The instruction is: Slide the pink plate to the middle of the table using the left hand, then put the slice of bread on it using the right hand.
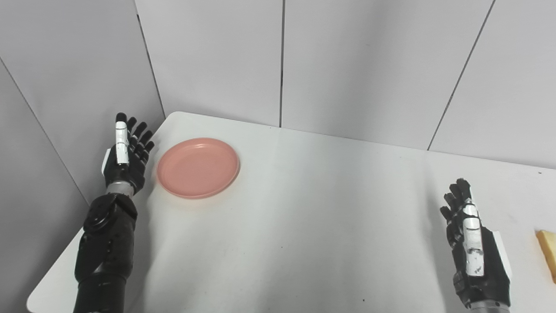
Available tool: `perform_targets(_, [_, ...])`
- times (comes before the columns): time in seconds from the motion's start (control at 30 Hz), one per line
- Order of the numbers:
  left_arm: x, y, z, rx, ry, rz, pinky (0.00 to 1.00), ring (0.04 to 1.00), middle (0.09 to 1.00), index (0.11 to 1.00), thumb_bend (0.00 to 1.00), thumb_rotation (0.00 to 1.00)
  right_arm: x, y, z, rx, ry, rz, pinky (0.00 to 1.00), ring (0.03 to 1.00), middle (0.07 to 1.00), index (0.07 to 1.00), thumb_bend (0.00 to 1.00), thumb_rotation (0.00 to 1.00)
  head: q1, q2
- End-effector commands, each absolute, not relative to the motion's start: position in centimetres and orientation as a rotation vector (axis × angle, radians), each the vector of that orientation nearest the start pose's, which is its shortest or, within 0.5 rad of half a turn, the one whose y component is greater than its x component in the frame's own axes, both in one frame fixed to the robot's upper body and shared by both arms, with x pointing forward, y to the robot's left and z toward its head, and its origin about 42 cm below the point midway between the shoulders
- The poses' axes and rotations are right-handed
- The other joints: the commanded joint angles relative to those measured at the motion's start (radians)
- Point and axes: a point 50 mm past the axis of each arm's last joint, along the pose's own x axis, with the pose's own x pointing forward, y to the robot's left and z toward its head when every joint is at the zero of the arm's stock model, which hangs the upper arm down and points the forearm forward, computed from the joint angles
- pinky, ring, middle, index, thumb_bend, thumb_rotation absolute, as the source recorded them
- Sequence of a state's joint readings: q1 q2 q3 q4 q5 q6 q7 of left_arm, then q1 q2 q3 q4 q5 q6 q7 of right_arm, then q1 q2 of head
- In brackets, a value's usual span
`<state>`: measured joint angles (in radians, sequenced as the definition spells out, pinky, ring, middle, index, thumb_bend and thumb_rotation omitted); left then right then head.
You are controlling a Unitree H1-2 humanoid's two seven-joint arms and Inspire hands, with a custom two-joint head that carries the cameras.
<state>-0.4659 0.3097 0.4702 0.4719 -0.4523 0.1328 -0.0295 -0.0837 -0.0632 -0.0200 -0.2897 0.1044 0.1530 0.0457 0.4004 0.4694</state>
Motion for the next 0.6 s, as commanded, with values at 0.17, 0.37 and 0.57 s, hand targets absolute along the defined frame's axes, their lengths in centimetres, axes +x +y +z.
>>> perform_targets(0.17, [41.9, 42.6, 18.4, -0.346, -0.111, 0.342, 0.97, 0.936, 0.94, 0.94, 0.82, 0.83, 30.2, -22.1, 20.5, 0.027, -0.279, 0.079, 1.0, 1.0, 1.0, 1.0, 0.22, 1.0, -0.002, 0.004])
perform_targets(0.37, [42.0, 42.2, 17.9, -0.341, -0.082, 0.346, 0.96, 0.932, 0.932, 0.94, 0.84, 0.84, 30.2, -22.1, 20.5, 0.025, -0.279, 0.08, 1.0, 1.0, 1.0, 1.0, 0.22, 1.0, -0.004, 0.007])
perform_targets(0.57, [42.2, 41.6, 17.1, -0.337, -0.061, 0.333, 0.97, 0.938, 0.929, 0.933, 0.82, 0.85, 30.3, -22.1, 20.5, 0.023, -0.28, 0.081, 1.0, 1.0, 1.0, 1.0, 0.24, 1.0, -0.017, 0.01])
